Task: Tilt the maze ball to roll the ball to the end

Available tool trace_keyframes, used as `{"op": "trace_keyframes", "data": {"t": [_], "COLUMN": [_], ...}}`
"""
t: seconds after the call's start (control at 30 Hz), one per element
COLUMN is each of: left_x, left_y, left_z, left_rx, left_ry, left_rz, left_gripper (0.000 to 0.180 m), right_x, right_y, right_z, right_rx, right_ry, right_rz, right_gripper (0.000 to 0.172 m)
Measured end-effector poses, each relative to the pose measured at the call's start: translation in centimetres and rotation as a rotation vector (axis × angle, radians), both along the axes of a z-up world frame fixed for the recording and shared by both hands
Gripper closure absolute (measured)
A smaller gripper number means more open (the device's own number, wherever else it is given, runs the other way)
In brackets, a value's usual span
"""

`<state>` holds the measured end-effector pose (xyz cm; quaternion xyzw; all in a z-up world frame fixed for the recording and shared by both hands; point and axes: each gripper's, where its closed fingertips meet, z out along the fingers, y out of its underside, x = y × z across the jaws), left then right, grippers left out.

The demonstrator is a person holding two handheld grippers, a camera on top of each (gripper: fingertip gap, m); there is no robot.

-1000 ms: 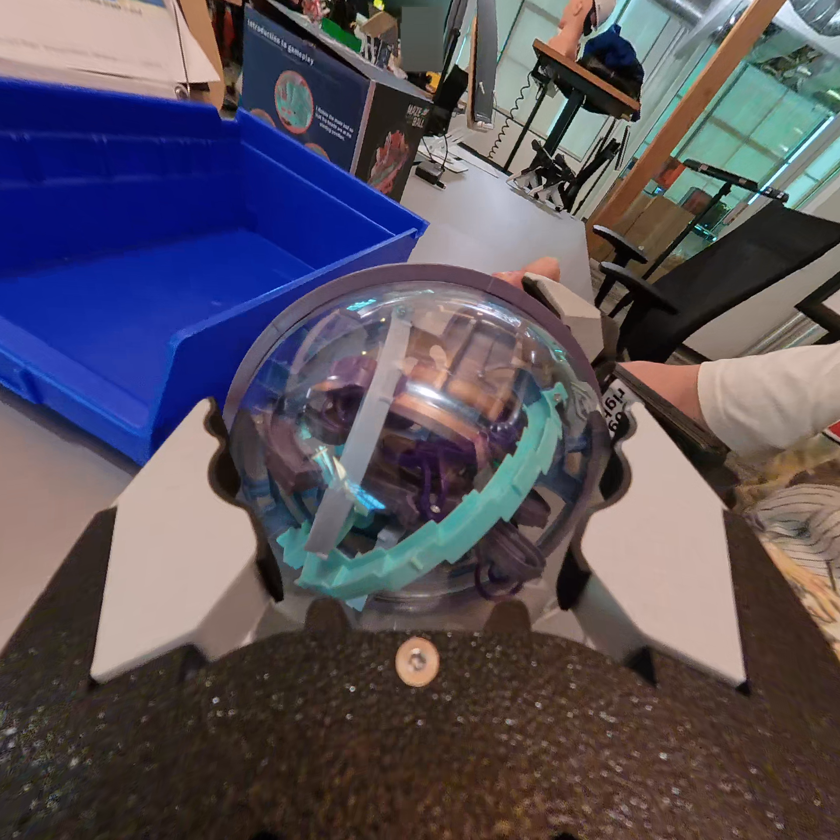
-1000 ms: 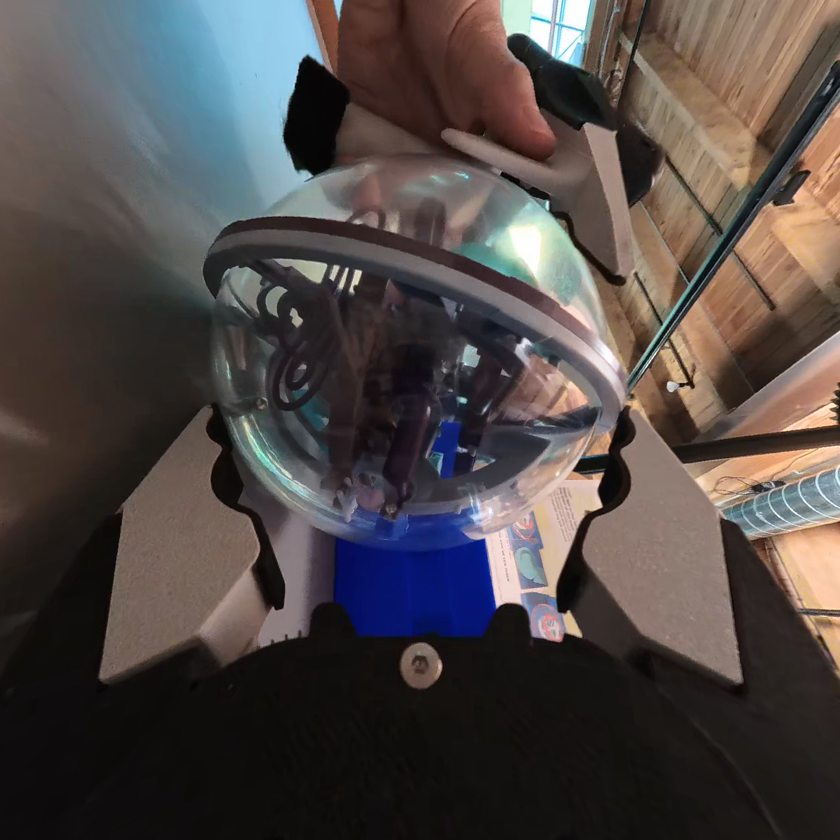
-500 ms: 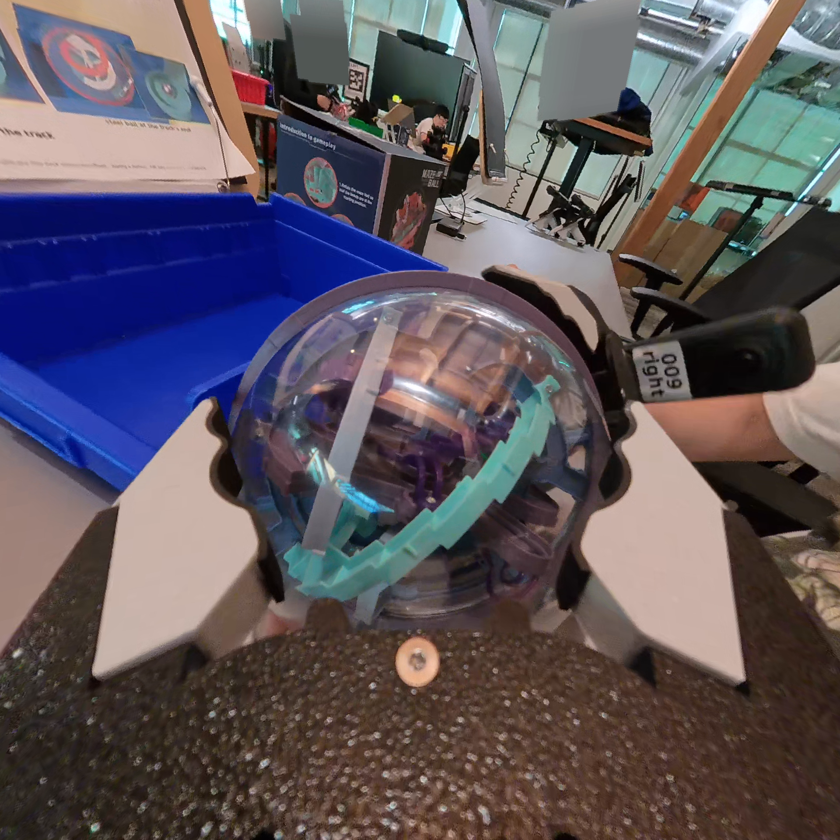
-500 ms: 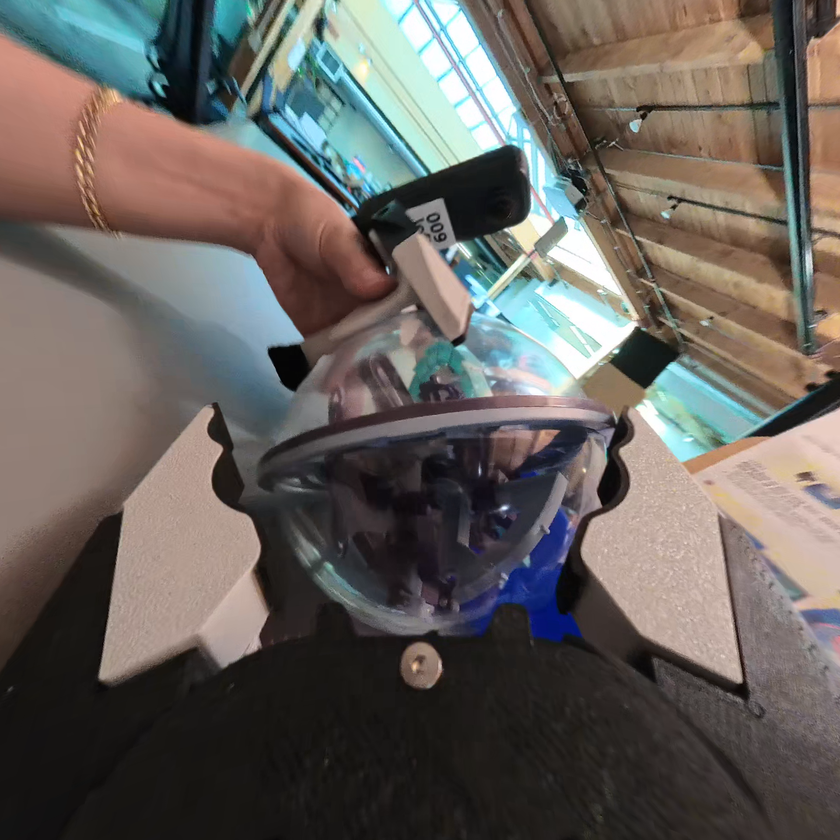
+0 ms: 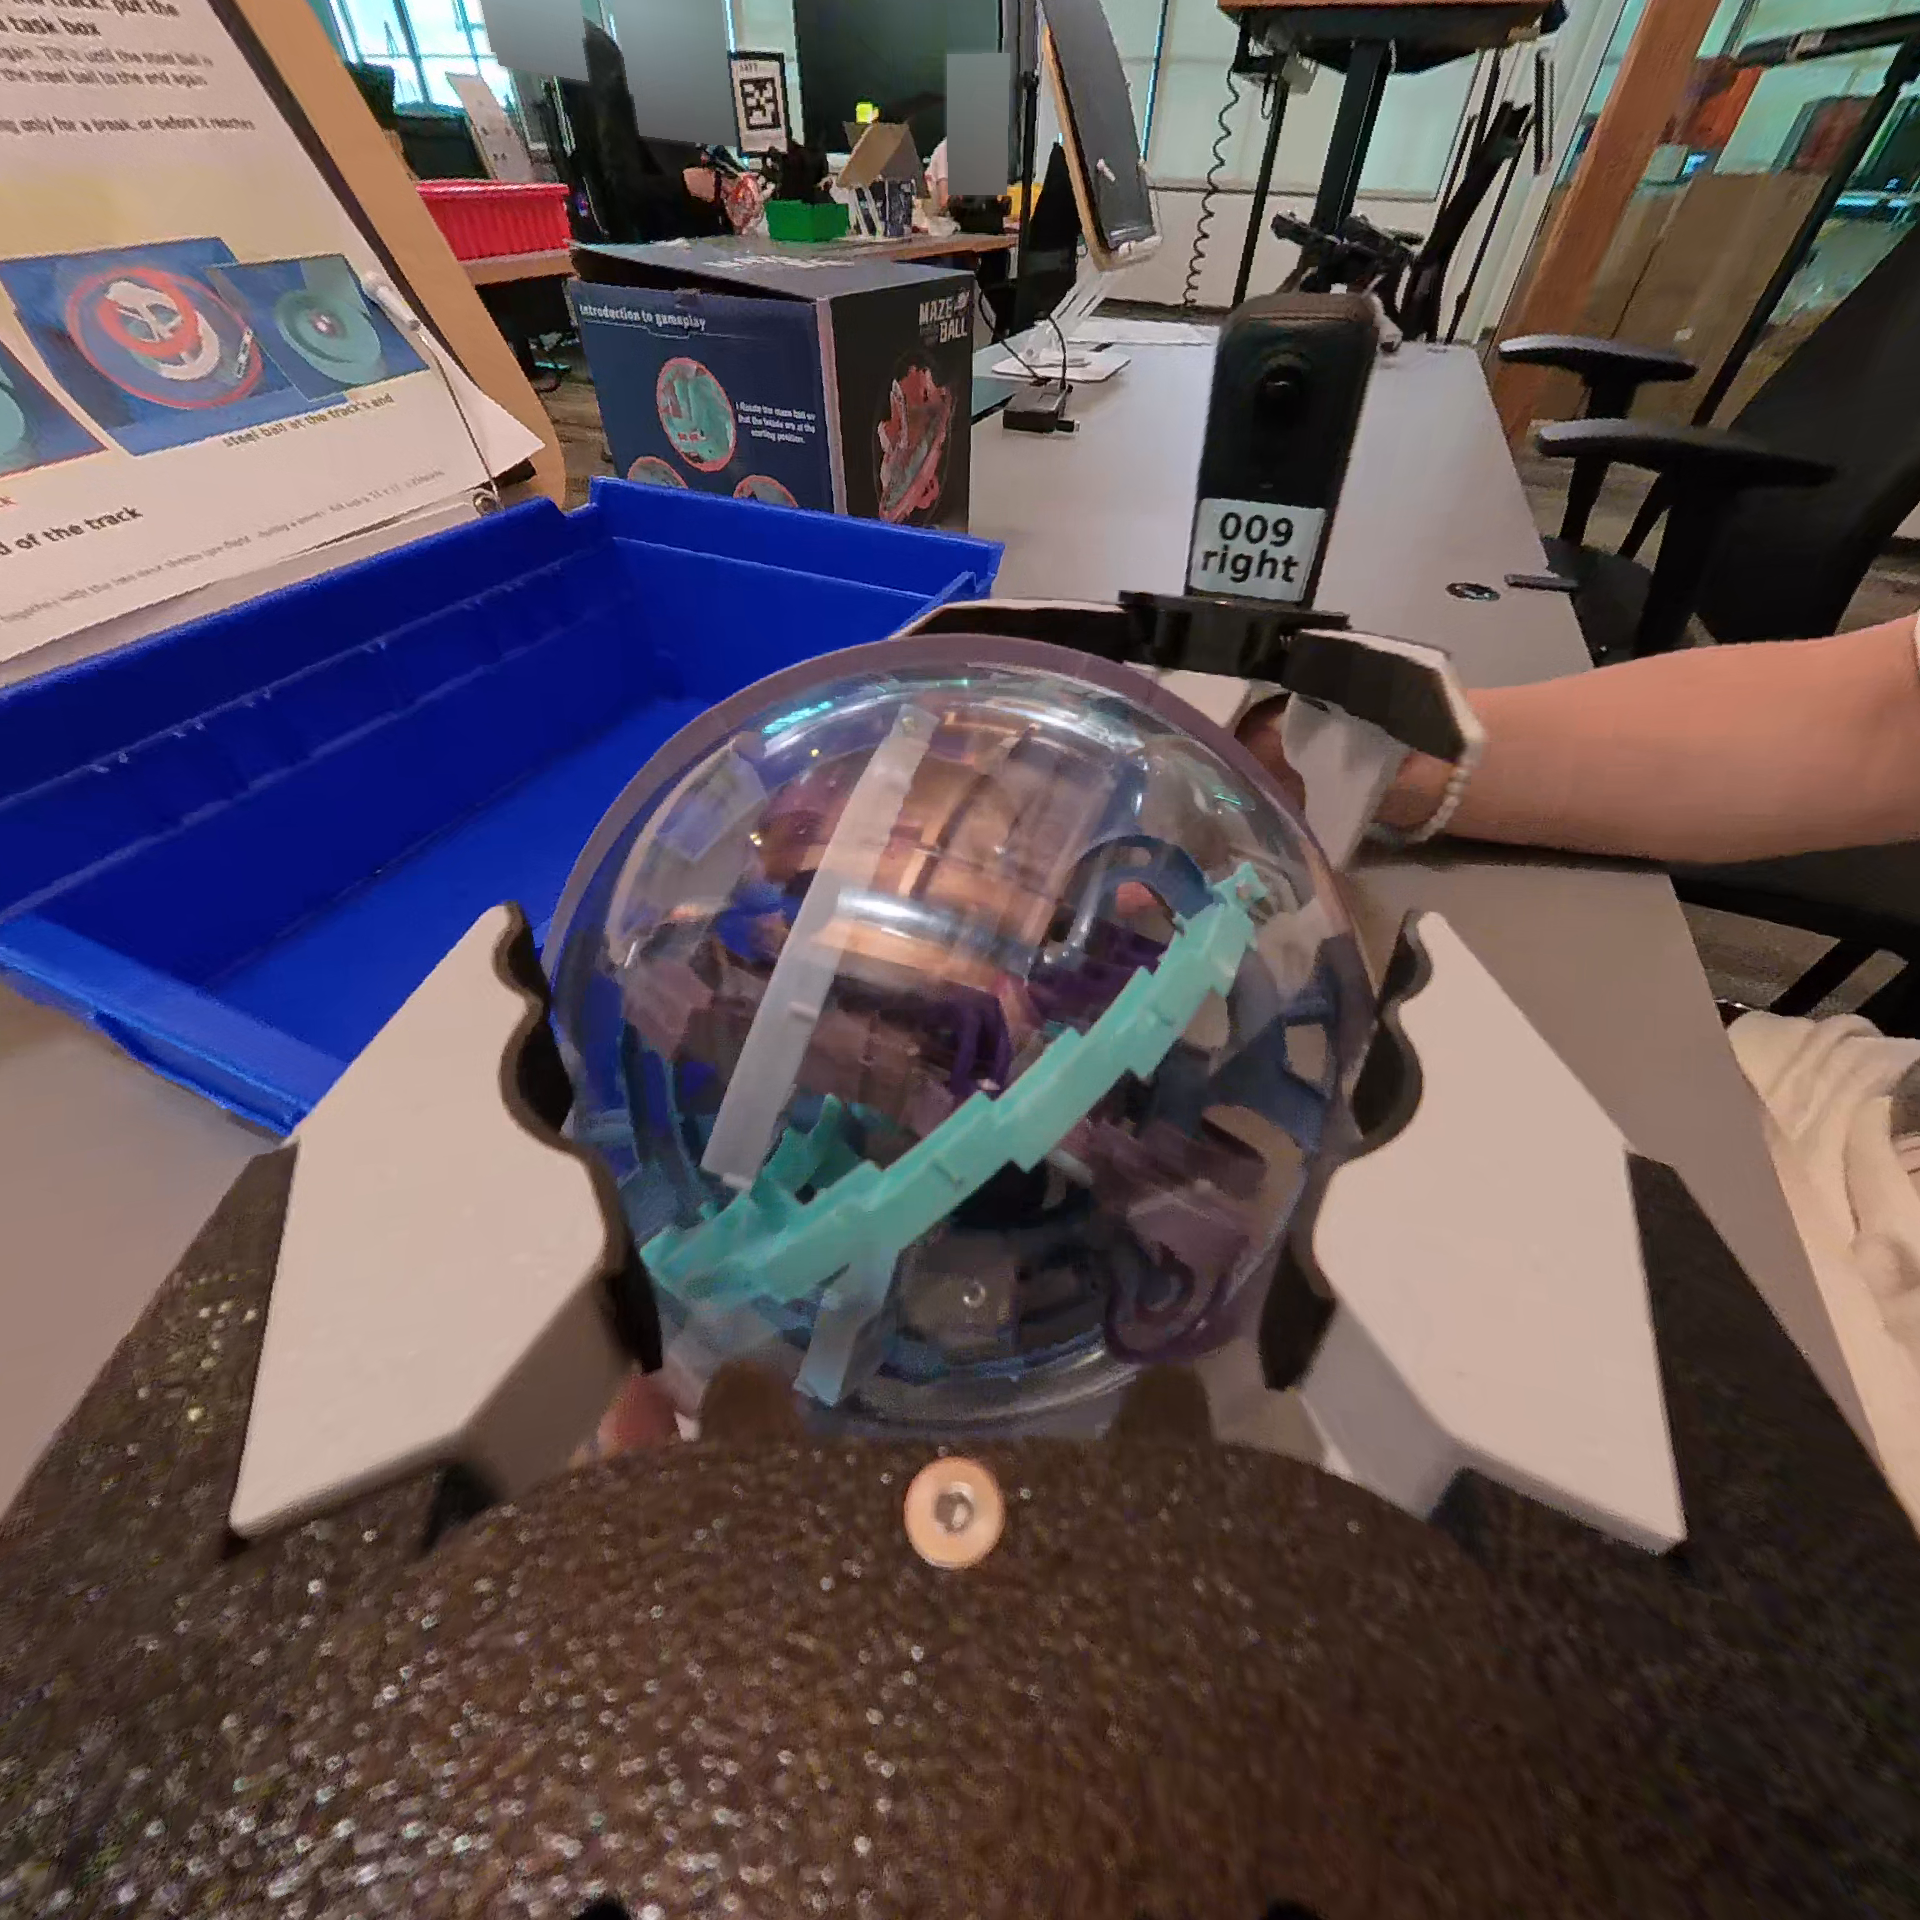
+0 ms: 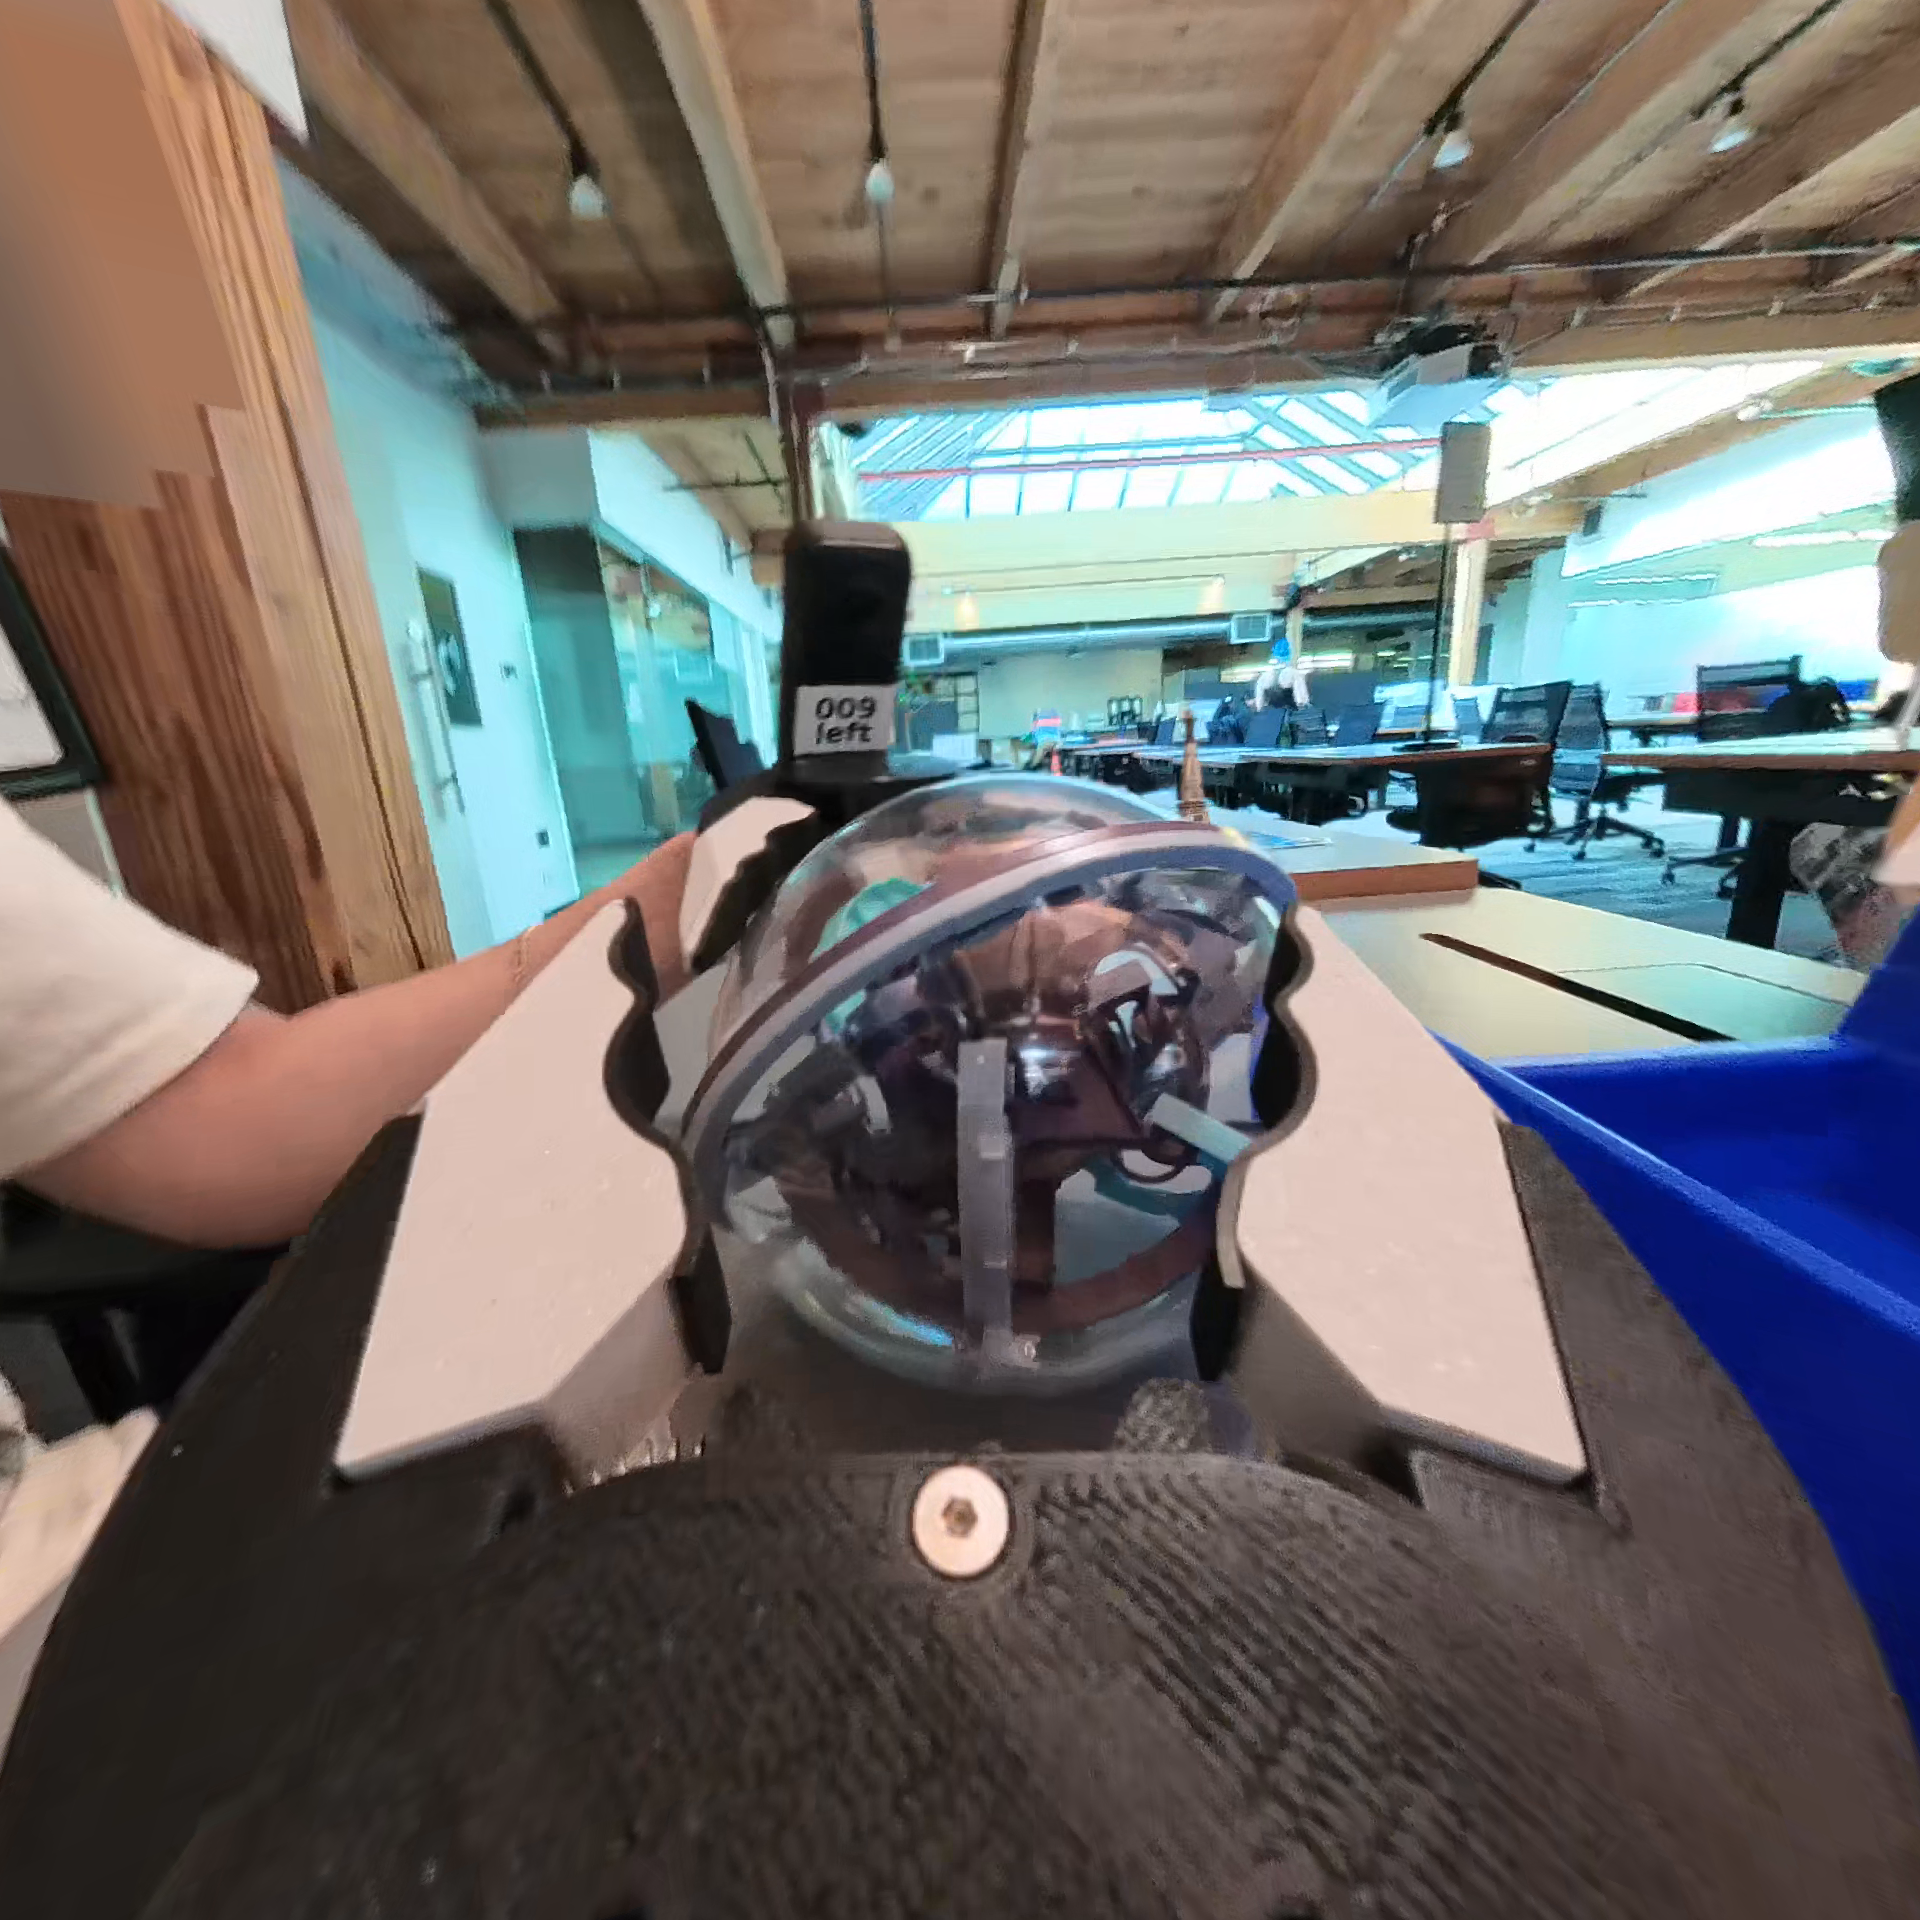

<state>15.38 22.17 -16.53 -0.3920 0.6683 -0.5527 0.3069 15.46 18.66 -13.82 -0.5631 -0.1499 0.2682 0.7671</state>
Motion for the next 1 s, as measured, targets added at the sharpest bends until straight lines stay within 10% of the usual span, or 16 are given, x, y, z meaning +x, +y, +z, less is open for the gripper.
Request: {"op": "trace_keyframes", "data": {"t": [0.63,1.0], "left_x": [0.1,0.0], "left_y": [-0.9,0.2], "left_z": [0.2,0.7], "left_rx": [0.071,-0.299], "left_ry": [0.009,0.174], "left_rz": [0.001,0.048], "left_gripper": [0.037,0.029], "right_x": [0.6,0.0], "right_y": [0.5,-0.4], "right_z": [0.3,0.7], "right_rx": [0.001,0.043], "right_ry": [0.069,0.086], "right_rz": [-0.03,0.037], "right_gripper": [0.072,0.083]}}
